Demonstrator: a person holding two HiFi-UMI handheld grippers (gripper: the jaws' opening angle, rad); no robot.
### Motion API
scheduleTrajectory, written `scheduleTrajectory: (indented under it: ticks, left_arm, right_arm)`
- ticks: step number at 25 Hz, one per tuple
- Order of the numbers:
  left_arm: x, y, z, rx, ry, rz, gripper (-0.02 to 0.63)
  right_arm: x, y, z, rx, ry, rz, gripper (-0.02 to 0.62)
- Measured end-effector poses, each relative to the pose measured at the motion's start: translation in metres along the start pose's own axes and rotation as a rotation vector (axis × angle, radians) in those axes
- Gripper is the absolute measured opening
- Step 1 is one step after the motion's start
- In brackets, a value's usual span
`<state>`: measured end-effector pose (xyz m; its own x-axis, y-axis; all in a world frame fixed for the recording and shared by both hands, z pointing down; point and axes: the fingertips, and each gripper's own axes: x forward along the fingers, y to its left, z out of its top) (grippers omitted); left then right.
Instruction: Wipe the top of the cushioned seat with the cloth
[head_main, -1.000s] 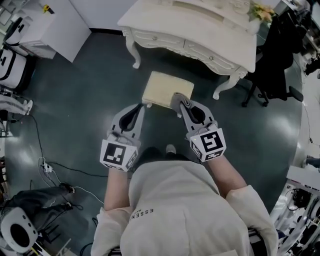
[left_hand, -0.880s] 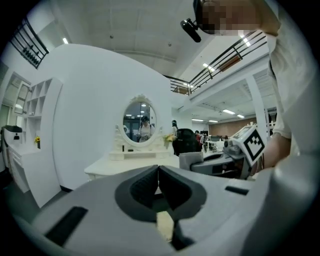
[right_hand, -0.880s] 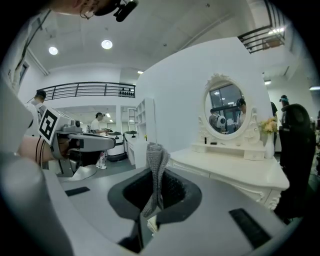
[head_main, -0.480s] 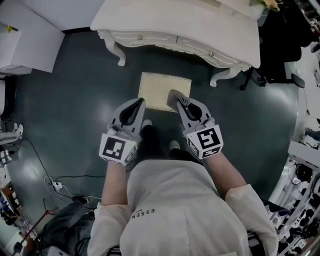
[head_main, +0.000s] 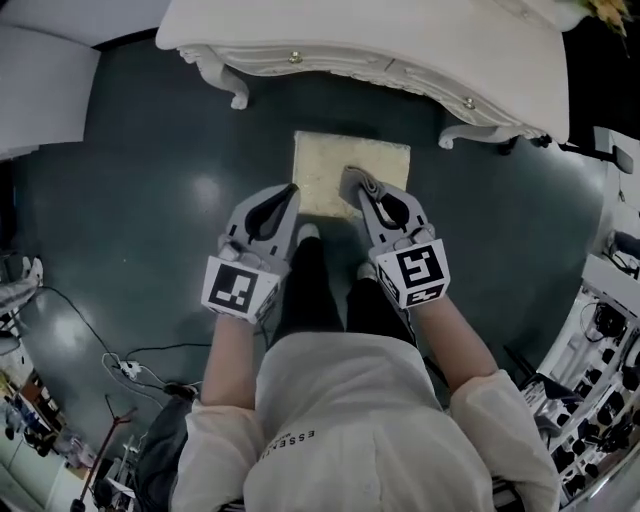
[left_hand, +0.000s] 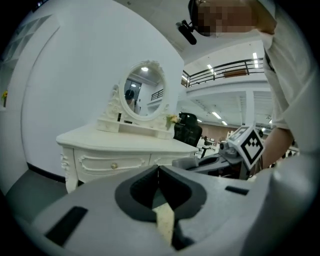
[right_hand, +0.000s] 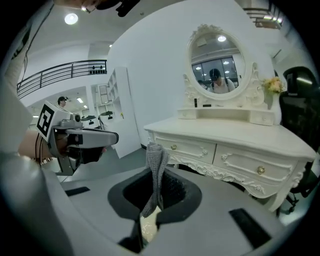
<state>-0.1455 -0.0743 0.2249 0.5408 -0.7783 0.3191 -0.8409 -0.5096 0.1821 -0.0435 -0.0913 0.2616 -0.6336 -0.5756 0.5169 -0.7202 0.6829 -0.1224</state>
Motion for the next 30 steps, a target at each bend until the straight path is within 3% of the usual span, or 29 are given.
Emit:
scheduleTrajectory:
  ticks: [9, 22, 30]
  left_arm:
    - [0.032, 0.051, -0.073, -0.072, 0.069, -0.047, 0.003]
    - [0.071, 0.105, -0.18, -0.092, 0.128, -0.05, 0.003]
    - [0.078, 0.117, -0.203, -0.056, 0.095, -0.049, 0.003]
  right_arm:
    - [0.111, -0.003, -0.072, 0.04, 0.122, 0.0, 0.028]
    - [0.242, -0.014, -0.191, 0.117, 0.286, 0.009, 0.028]
    - [0.279, -0.014, -0.235, 0.17, 0.42, 0.029, 0.028]
